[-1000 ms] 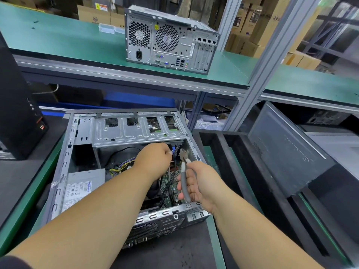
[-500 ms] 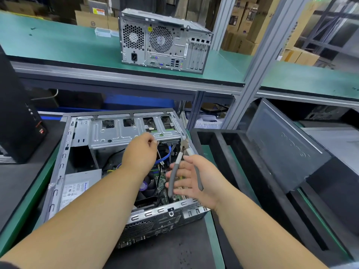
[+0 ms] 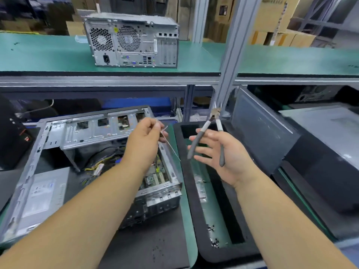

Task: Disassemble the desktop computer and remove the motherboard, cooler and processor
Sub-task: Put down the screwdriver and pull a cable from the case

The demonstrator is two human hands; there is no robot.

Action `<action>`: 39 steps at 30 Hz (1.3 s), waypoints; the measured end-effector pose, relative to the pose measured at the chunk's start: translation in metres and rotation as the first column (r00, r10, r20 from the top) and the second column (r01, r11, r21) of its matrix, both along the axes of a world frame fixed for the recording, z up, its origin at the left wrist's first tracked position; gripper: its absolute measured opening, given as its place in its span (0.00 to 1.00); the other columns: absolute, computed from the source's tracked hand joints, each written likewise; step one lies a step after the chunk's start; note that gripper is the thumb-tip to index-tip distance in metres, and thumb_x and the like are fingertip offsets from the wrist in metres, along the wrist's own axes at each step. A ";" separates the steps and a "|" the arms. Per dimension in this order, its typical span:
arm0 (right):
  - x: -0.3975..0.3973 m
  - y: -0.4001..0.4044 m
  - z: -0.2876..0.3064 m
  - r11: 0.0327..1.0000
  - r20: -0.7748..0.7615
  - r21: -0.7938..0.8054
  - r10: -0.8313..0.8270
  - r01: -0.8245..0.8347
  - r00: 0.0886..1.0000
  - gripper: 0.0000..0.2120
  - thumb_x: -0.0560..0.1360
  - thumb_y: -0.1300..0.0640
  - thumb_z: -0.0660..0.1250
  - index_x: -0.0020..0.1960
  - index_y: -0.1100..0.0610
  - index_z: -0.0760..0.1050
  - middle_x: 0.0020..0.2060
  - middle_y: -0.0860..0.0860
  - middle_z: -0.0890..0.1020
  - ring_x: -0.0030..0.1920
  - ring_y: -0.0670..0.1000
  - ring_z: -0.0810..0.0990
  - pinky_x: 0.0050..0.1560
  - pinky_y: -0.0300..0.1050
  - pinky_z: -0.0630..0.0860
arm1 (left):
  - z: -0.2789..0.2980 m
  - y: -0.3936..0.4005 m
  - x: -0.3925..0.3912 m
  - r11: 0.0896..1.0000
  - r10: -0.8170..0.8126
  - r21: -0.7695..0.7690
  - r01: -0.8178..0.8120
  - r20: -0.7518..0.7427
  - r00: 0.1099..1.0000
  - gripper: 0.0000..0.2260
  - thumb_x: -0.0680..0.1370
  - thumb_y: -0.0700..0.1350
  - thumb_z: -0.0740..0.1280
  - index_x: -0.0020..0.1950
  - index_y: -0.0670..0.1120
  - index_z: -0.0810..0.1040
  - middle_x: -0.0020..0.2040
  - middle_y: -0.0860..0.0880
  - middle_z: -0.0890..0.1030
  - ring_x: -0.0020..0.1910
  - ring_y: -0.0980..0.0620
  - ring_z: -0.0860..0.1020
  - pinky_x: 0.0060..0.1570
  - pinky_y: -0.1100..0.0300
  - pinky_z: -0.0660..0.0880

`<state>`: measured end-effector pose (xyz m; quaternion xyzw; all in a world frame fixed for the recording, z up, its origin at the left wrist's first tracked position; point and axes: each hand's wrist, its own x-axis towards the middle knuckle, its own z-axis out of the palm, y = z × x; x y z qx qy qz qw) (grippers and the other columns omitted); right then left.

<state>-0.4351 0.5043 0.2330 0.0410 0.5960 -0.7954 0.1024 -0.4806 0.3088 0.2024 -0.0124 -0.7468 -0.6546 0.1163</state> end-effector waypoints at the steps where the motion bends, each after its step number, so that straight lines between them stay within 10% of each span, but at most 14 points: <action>1: 0.002 0.013 -0.002 1.000 0.007 0.000 -0.015 0.015 1.000 0.17 0.82 0.55 0.56 0.67 0.59 0.72 0.60 0.58 0.81 0.59 0.61 0.80 0.63 0.60 0.73 | -0.003 0.014 0.001 1.000 -0.023 -0.010 0.023 0.022 0.999 0.08 0.82 0.44 0.59 0.45 0.49 0.75 0.38 0.53 0.81 0.33 0.60 0.77 0.33 0.71 0.71; 9: 0.021 0.107 -0.026 0.992 0.063 0.076 -0.109 0.104 0.992 0.15 0.82 0.56 0.56 0.65 0.58 0.74 0.59 0.57 0.82 0.60 0.61 0.80 0.63 0.57 0.74 | -0.043 0.135 0.008 0.978 -0.098 -0.151 0.144 0.273 0.957 0.07 0.75 0.41 0.64 0.41 0.52 0.77 0.35 0.54 0.83 0.36 0.52 0.79 0.41 0.55 0.76; 13: 0.028 0.146 -0.039 0.984 0.098 0.126 -0.140 0.127 0.985 0.15 0.81 0.59 0.55 0.66 0.57 0.74 0.57 0.56 0.83 0.55 0.56 0.82 0.62 0.55 0.74 | -0.073 0.191 0.003 0.981 -0.116 -0.096 0.168 0.400 0.909 0.04 0.76 0.43 0.64 0.42 0.49 0.78 0.36 0.54 0.84 0.34 0.58 0.80 0.33 0.64 0.73; 21: 0.034 0.188 -0.050 0.969 0.172 0.238 -0.109 0.066 0.979 0.14 0.81 0.59 0.56 0.65 0.56 0.73 0.59 0.54 0.81 0.52 0.51 0.80 0.58 0.48 0.74 | -0.098 0.236 -0.008 0.944 -0.221 -0.100 0.314 0.514 0.829 0.20 0.80 0.50 0.61 0.73 0.55 0.69 0.67 0.53 0.73 0.65 0.52 0.73 0.69 0.52 0.67; 30: 0.025 0.138 -0.019 0.952 0.118 0.272 0.109 -0.138 0.987 0.15 0.82 0.61 0.55 0.66 0.57 0.74 0.60 0.56 0.81 0.60 0.54 0.79 0.63 0.49 0.72 | -0.033 0.184 0.043 0.870 -0.491 0.230 0.435 0.339 0.803 0.18 0.76 0.62 0.61 0.62 0.59 0.77 0.59 0.55 0.81 0.57 0.55 0.80 0.57 0.55 0.76; 35: 0.034 0.086 0.010 0.894 -0.046 0.352 0.314 -0.279 0.948 0.13 0.80 0.56 0.58 0.56 0.47 0.79 0.57 0.48 0.83 0.58 0.49 0.80 0.59 0.48 0.70 | 0.004 0.132 0.071 0.951 -0.304 0.022 0.309 0.257 0.917 0.24 0.74 0.59 0.64 0.70 0.63 0.64 0.60 0.59 0.79 0.57 0.58 0.79 0.51 0.58 0.76; 39: 0.047 0.032 0.030 0.826 -0.138 0.487 0.393 -0.283 0.909 0.14 0.69 0.46 0.59 0.43 0.34 0.82 0.43 0.35 0.83 0.45 0.35 0.79 0.48 0.41 0.70 | 0.017 0.080 0.094 0.998 -0.051 0.038 0.043 0.225 0.973 0.09 0.80 0.52 0.63 0.60 0.57 0.74 0.49 0.57 0.83 0.43 0.55 0.79 0.41 0.58 0.69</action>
